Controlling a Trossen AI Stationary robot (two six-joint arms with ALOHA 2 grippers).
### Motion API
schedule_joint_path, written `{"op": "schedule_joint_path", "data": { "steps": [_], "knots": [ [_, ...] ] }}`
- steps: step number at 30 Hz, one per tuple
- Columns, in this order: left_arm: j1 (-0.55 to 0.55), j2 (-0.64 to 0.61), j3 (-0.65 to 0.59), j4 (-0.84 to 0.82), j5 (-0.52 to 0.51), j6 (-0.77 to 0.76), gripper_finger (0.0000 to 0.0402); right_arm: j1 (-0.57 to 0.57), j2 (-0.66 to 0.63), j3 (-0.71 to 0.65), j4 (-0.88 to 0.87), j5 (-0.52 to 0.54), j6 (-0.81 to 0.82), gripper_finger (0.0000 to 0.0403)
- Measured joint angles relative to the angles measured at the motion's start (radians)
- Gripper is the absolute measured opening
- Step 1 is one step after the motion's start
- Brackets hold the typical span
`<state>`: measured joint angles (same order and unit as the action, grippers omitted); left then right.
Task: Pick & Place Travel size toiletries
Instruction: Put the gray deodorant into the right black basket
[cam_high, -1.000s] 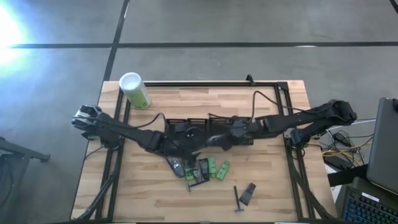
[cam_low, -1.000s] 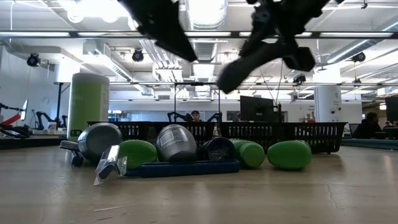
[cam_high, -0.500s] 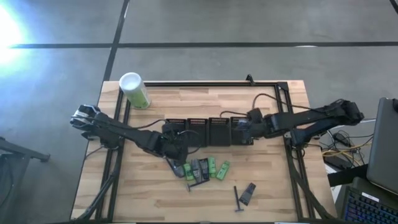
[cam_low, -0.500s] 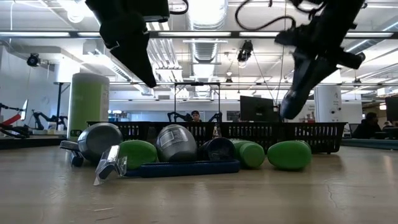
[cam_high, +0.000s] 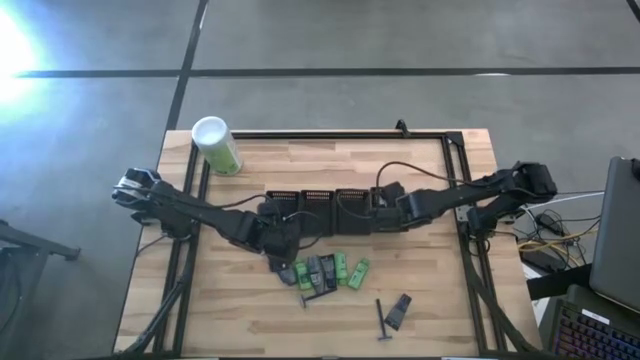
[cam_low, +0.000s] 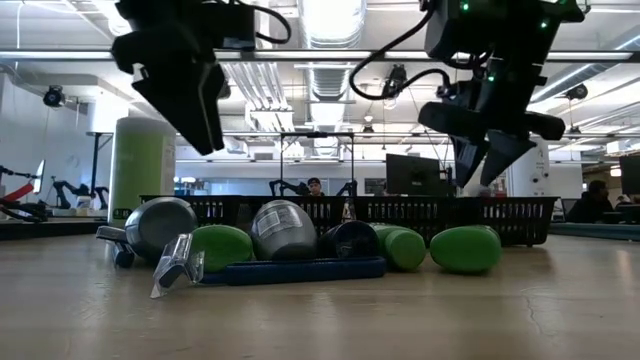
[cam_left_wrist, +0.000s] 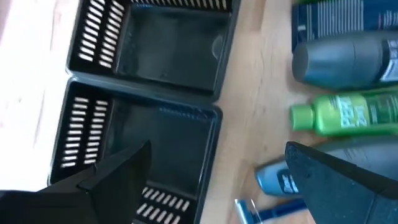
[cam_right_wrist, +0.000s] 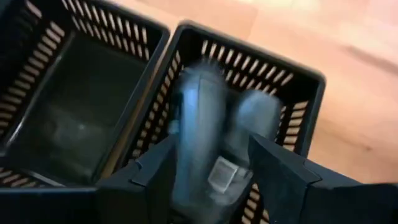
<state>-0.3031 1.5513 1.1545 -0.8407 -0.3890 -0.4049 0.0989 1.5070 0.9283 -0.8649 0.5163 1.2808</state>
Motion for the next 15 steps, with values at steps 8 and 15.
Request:
{"op": "schedule_joint_path", "data": {
  "steps": [8,15],
  "knots": [
    [-0.01,-0.004,0.0,-0.022,0.145,0.074,0.0373,0.021,-0.082,0.0,-0.002,-0.053,-0.029,0.0246],
    [-0.035,-0.005,-0.073,0.056,0.263,0.423,0.0374,0.021,-0.181,0.0,0.002,-0.042,-0.073,0.0288]
  ]
}}
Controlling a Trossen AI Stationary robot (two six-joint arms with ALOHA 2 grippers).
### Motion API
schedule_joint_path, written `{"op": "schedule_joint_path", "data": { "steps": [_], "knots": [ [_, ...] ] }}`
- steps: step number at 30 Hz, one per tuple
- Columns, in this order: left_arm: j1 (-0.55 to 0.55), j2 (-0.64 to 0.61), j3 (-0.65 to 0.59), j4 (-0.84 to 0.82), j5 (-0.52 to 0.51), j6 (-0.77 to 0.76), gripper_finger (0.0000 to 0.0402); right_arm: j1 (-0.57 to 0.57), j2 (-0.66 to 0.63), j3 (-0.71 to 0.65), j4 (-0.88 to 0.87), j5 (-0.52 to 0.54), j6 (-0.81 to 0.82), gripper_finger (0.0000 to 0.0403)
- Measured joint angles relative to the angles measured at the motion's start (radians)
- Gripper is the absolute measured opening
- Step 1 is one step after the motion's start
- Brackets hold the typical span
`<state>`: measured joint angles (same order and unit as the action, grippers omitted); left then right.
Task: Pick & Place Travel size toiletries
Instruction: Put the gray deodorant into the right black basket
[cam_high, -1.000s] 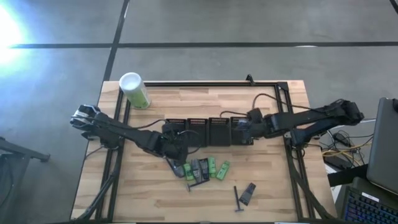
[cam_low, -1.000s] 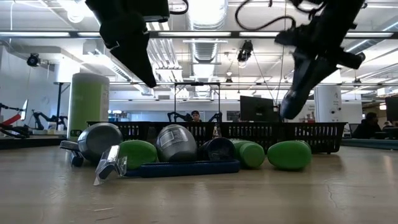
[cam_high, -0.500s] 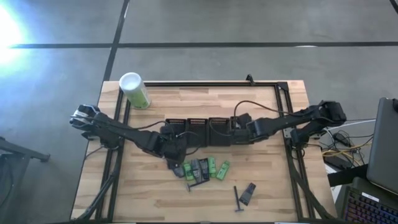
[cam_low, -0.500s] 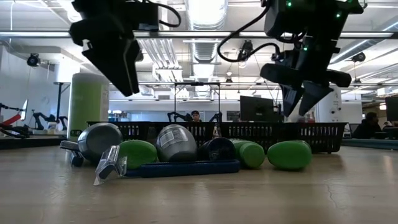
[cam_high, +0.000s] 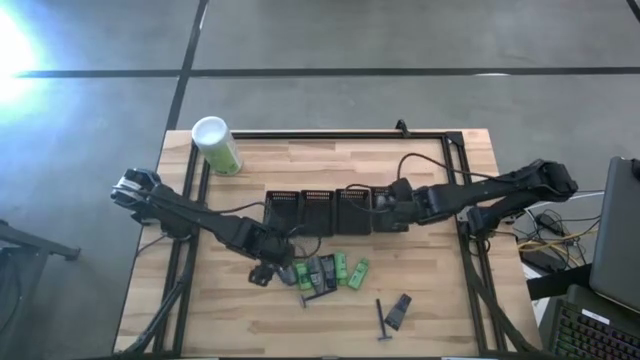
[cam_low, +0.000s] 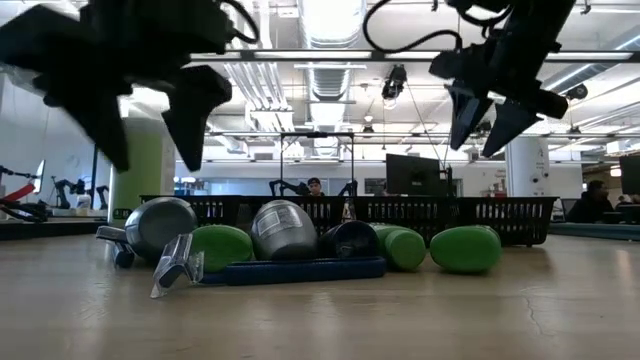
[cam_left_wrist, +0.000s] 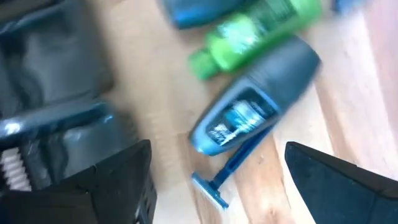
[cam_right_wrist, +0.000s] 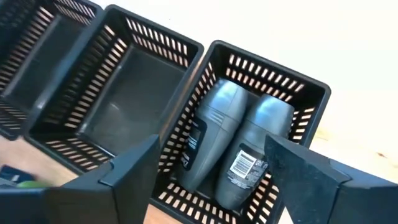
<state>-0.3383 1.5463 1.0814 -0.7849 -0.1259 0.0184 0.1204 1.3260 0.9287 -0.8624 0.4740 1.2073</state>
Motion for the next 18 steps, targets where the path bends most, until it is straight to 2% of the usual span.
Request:
{"op": "schedule_joint_path", "data": {
  "steps": [3,9,12,18],
  "knots": [
    [0.001,0.0,-0.057,0.121,0.046,0.098,0.0373,0.0,-0.023,0.0,0.003,0.0,-0.002,0.0302],
    [0.001,0.019,-0.123,0.368,0.111,0.123,0.0373,0.002,-0.028,0.0,0.006,-0.002,-0.002,0.0329],
    [0.002,0.048,-0.137,0.42,0.129,0.124,0.0373,0.002,-0.017,0.0,0.006,-0.008,-0.002,0.0342],
    [0.002,0.126,-0.139,0.401,0.134,0.14,0.036,0.002,-0.014,0.0,0.007,-0.012,-0.003,0.036]
  ]
}}
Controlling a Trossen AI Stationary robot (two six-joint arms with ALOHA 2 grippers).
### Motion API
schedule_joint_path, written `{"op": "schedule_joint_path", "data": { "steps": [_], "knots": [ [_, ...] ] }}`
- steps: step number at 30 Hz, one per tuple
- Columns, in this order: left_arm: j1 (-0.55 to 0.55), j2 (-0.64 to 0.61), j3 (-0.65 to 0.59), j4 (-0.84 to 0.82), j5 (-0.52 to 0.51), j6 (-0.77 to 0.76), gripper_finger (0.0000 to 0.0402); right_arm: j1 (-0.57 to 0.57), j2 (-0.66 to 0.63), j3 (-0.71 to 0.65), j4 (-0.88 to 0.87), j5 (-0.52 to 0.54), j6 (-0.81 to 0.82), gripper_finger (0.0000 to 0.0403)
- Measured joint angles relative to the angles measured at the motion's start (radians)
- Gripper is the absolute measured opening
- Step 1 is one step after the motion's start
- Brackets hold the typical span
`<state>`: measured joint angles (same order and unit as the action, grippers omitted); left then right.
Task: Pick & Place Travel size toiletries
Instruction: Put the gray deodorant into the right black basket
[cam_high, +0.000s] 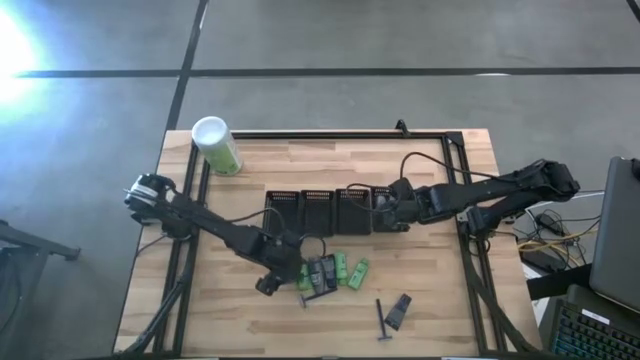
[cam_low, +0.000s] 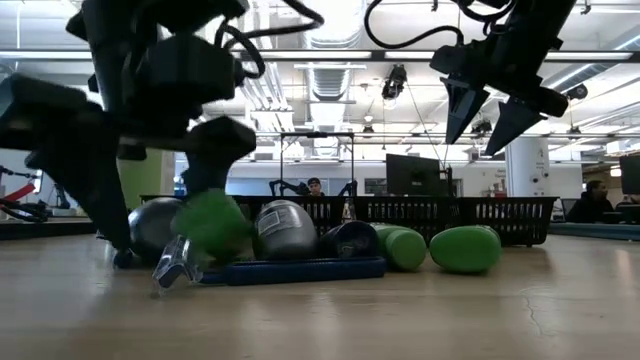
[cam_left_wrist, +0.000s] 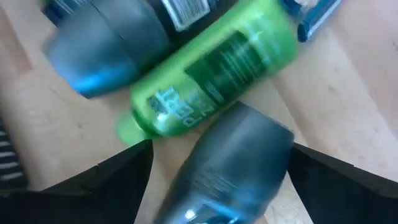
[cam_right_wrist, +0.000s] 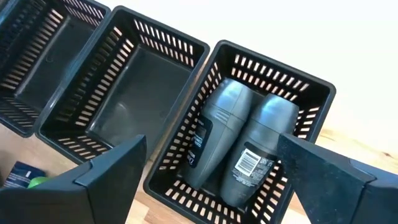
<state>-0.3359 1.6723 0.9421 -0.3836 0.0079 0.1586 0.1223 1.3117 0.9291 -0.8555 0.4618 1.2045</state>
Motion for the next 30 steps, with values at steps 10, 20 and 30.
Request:
{"op": "schedule_joint_path", "data": {
  "steps": [10,20,30],
  "knots": [
    [0.002,0.027,0.003,-0.074,0.002,-0.058,0.0281,0.0,-0.001,0.0,-0.001,0.0,-0.007,0.0341],
    [0.002,0.008,0.001,-0.118,-0.008,-0.105,0.0219,0.0,-0.001,0.0,0.006,-0.013,-0.008,0.0333],
    [0.003,-0.108,0.127,-0.166,-0.218,-0.171,0.0219,0.0,-0.019,0.001,0.214,-0.268,-0.089,0.0334]
  ]
}}
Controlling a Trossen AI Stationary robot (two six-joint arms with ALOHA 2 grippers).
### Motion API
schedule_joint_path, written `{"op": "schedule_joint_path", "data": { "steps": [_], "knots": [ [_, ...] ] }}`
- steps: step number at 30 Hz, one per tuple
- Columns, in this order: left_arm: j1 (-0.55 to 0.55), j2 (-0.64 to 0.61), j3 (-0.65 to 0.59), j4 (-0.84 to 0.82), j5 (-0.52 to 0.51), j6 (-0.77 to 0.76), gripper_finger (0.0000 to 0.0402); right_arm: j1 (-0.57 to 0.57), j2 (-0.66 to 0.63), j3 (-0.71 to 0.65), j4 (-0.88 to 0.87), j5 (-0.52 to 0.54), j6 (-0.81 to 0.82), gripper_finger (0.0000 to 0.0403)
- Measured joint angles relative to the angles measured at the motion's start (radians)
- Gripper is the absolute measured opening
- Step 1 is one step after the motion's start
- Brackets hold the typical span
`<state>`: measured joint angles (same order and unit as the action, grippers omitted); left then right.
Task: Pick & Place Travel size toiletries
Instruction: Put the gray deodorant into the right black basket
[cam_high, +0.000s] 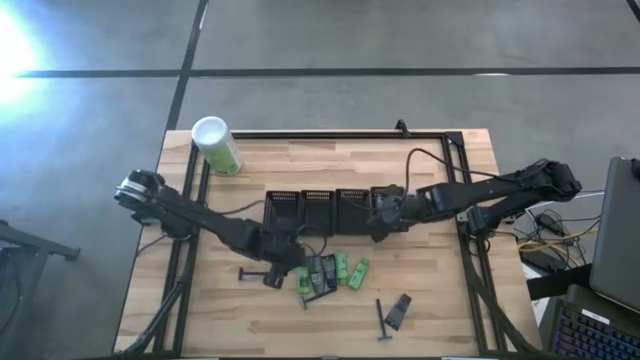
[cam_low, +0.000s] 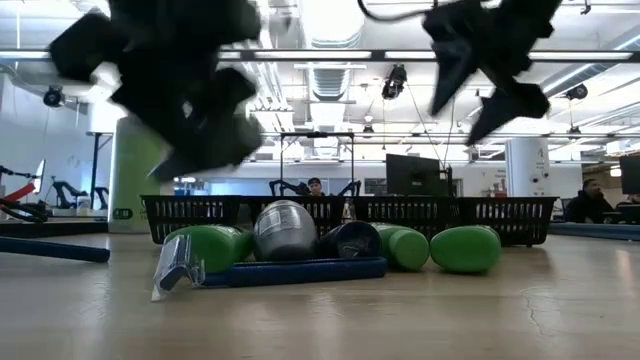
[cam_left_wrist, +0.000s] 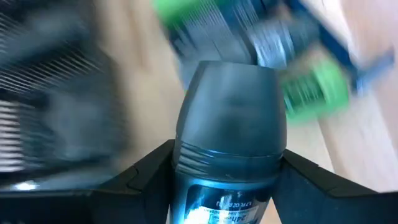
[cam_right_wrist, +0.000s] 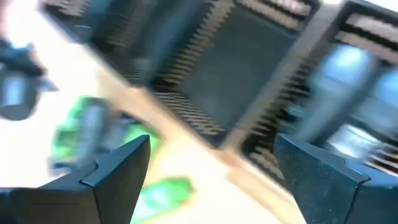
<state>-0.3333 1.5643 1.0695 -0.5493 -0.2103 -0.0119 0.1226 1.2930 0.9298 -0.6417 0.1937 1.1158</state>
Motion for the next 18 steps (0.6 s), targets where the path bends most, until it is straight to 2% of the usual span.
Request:
{"op": "schedule_joint_path", "data": {
  "steps": [3,6,10,13,18],
  "knots": [
    [0.011,-0.067,0.037,0.034,-0.089,-0.033,0.0219,0.0,-0.008,0.0,0.128,-0.035,-0.049,0.0324],
    [0.038,-0.154,0.045,0.129,-0.125,-0.13,0.0219,0.0,-0.018,0.0,0.262,-0.044,-0.096,0.0312],
    [0.073,-0.295,0.017,0.387,-0.152,-0.218,0.0219,-0.001,-0.036,0.001,0.444,-0.046,-0.146,0.0298],
    [0.083,-0.379,-0.013,0.576,-0.224,-0.196,0.0219,-0.002,-0.047,0.001,0.557,-0.042,-0.156,0.0288],
    [0.091,-0.428,-0.06,0.792,-0.27,-0.146,0.0219,0.006,-0.057,0.003,0.649,0.09,-0.239,0.0274]
  ]
}}
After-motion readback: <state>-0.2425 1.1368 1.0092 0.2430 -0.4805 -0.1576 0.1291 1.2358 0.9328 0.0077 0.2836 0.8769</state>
